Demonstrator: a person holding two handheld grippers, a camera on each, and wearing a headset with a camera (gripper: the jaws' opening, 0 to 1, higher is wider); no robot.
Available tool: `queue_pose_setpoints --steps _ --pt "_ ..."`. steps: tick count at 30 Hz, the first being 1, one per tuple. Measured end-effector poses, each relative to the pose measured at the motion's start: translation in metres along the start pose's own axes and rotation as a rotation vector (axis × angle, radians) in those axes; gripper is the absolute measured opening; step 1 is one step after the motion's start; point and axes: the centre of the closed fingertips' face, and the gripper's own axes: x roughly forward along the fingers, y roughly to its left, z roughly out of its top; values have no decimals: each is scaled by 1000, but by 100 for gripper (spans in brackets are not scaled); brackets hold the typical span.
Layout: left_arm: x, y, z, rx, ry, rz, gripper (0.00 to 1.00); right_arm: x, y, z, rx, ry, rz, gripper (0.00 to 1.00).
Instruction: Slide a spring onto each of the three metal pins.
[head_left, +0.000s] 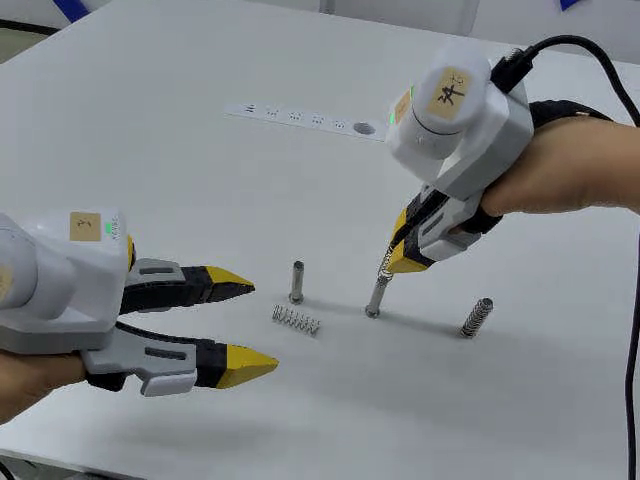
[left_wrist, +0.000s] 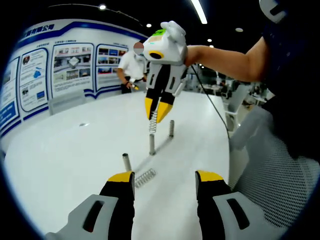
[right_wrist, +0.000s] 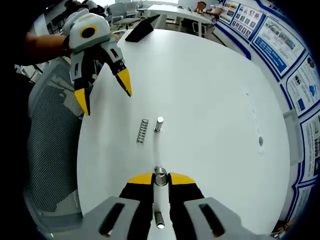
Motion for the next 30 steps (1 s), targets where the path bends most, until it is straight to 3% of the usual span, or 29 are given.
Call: queue_pose_setpoints --steps 16,30 --pt "-2 2 -4 -6 5 9 49 13 -2 -5 9 19 14 12" --pt "-2 2 -6 -8 13 6 48 37 4 -13 35 52 43 12"
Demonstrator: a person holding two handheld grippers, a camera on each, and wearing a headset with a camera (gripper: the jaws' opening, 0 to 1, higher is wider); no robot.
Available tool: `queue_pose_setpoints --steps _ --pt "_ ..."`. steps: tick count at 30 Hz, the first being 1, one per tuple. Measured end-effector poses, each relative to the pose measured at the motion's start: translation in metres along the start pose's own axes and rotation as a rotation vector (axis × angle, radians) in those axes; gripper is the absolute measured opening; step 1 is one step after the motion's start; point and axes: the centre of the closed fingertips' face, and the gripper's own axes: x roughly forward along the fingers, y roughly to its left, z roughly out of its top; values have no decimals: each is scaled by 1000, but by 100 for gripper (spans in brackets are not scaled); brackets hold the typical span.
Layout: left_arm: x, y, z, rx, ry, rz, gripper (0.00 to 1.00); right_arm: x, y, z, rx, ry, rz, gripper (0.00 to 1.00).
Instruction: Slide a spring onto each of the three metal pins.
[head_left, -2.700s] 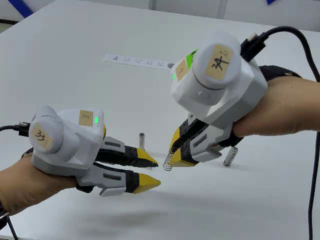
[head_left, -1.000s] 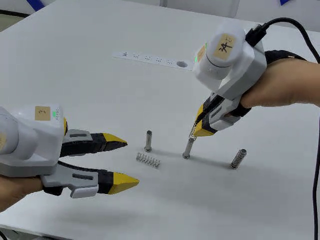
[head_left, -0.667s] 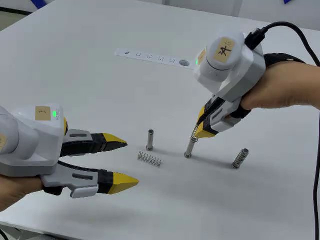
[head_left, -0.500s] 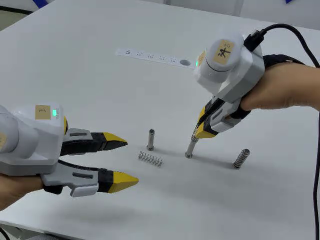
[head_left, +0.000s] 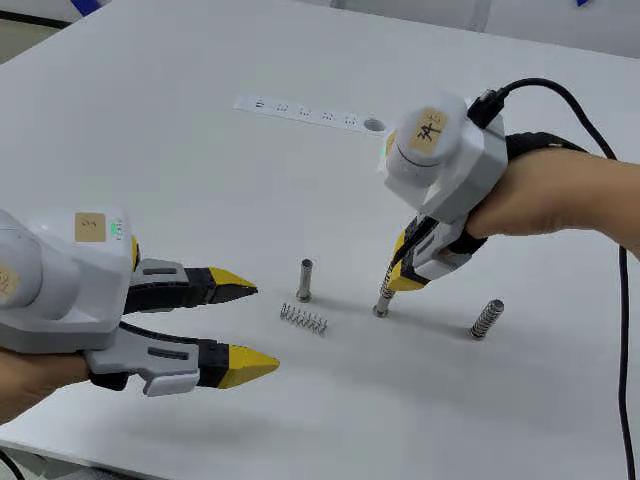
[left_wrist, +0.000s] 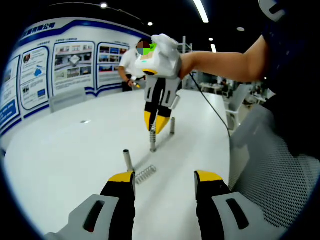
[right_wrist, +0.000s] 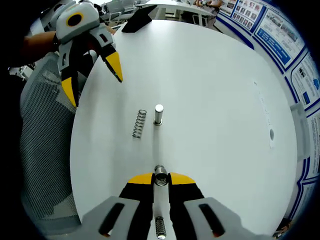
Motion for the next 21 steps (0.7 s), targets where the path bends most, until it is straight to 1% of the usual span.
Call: queue_pose_setpoints --steps 8,9,14,21 --pt "1 -1 -2 -3 5 -1 48 14 4 -5 -9 27 4 12" --pt "1 -1 -2 -4 6 0 48 20 2 -6 -11 30 4 12" --pt "0 -1 -4 -7 8 1 48 27 0 -9 -15 44 8 12" --pt "0 -1 -4 -8 9 2 48 27 0 -8 -11 39 10 12"
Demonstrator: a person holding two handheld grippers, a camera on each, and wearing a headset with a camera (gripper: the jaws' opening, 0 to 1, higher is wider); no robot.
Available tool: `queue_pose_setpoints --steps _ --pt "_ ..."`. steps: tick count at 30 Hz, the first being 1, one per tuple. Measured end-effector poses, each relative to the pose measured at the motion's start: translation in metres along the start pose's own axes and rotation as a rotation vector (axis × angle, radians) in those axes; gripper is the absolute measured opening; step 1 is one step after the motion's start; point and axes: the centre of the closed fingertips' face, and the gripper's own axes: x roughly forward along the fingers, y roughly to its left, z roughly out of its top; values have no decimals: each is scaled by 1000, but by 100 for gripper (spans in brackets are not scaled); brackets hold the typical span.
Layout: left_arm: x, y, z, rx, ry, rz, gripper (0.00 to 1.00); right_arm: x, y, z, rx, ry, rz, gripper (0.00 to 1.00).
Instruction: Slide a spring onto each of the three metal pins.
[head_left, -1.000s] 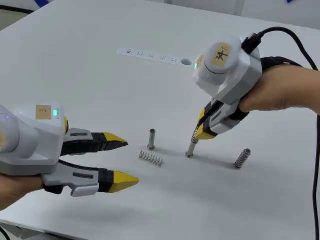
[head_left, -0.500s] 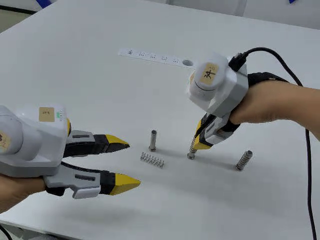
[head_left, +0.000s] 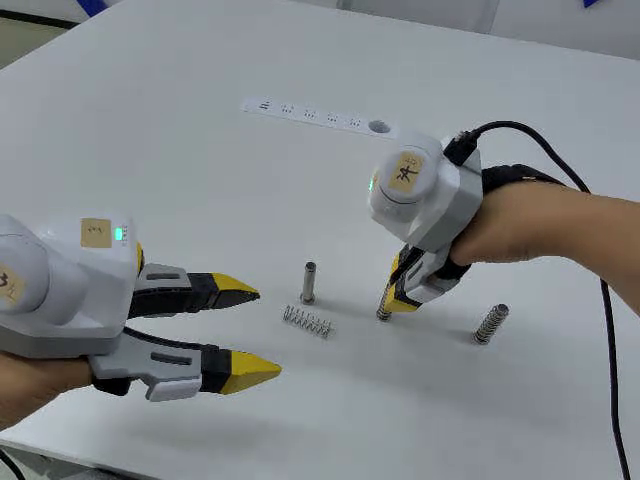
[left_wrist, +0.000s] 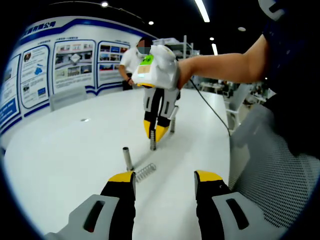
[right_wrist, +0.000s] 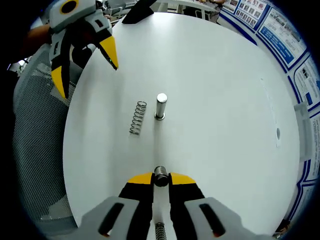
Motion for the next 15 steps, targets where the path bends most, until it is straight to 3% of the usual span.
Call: queue_pose_setpoints --steps 7,15 --pt "1 0 -1 0 -1 0 48 0 0 2 0 -10 -3 16" --pt "-1 0 -2 0 2 2 48 -17 5 21 -22 -54 -36 20"
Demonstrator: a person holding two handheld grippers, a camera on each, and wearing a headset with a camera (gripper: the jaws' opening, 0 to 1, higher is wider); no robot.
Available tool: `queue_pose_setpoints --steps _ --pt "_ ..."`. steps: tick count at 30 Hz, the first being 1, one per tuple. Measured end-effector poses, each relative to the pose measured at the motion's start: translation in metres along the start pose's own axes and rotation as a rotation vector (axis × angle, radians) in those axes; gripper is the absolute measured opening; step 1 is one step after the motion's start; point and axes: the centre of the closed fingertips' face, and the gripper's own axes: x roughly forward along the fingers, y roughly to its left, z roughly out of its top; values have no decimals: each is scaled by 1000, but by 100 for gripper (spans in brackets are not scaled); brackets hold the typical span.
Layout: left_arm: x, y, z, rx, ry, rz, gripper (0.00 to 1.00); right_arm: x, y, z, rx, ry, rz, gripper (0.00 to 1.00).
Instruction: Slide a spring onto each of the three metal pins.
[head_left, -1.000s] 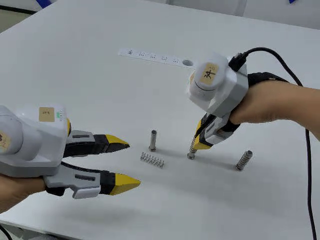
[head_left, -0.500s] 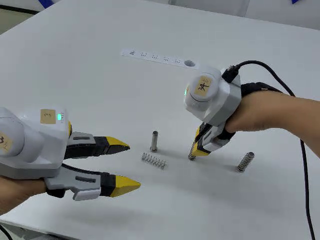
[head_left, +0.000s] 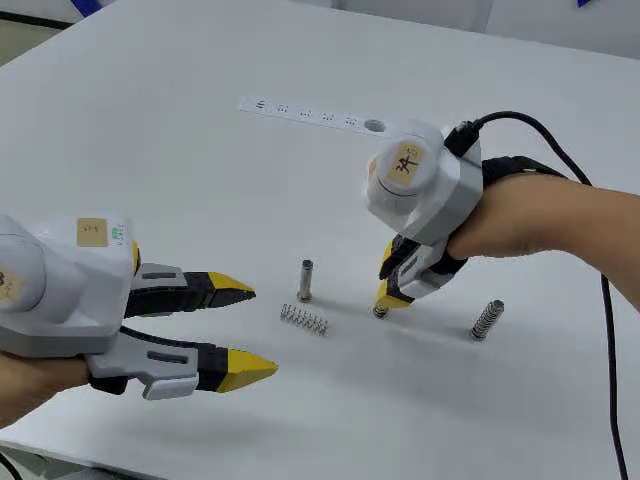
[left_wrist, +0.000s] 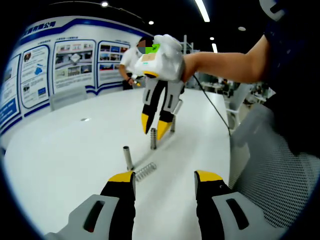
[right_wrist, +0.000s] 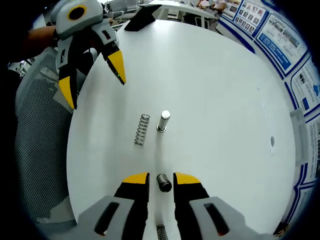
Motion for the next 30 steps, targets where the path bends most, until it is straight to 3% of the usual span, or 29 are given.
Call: queue_pose_setpoints --steps 4,11,16,30 --pt "0 0 1 5 0 0 48 0 8 16 18 -47 24 19" --pt "-3 1 1 6 3 8 48 12 19 28 41 -68 47 19" --pt "-4 2 -1 3 6 11 48 24 28 32 44 -73 60 18" --pt "-2 2 -2 3 10 8 47 48 34 36 94 -68 65 15"
